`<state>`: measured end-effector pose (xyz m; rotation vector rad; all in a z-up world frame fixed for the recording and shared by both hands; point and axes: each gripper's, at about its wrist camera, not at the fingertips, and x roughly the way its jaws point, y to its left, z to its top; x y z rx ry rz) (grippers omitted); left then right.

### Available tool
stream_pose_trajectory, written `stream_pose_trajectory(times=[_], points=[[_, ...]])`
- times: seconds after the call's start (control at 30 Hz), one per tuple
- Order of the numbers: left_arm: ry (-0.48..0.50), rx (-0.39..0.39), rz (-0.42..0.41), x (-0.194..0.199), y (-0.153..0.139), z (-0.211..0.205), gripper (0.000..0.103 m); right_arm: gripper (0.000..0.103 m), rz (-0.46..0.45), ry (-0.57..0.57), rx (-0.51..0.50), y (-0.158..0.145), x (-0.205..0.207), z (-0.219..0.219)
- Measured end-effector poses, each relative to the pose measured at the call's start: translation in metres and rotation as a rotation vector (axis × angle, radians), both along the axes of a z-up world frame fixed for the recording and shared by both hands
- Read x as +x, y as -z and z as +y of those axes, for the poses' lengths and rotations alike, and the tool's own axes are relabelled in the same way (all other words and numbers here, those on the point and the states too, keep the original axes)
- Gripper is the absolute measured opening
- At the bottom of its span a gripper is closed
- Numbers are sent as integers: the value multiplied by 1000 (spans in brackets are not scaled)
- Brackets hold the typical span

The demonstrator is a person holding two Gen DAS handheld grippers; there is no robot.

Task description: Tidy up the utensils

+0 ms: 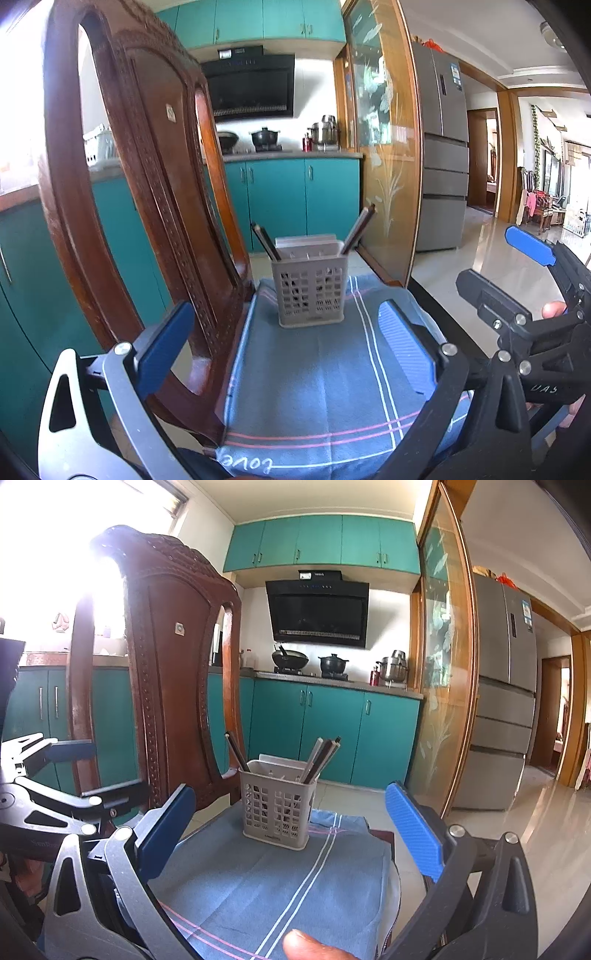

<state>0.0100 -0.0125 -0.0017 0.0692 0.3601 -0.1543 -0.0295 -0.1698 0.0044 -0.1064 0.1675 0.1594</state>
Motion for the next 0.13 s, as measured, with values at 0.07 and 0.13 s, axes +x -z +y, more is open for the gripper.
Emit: stream_pose_trajectory(times=[0.07,0.13], points=[[1,-14,67,10,6,0,99,100,40,37,-1,6,12,-6],[-4,-27,173,23,17,1,99,100,92,92,7,14,29,-16]])
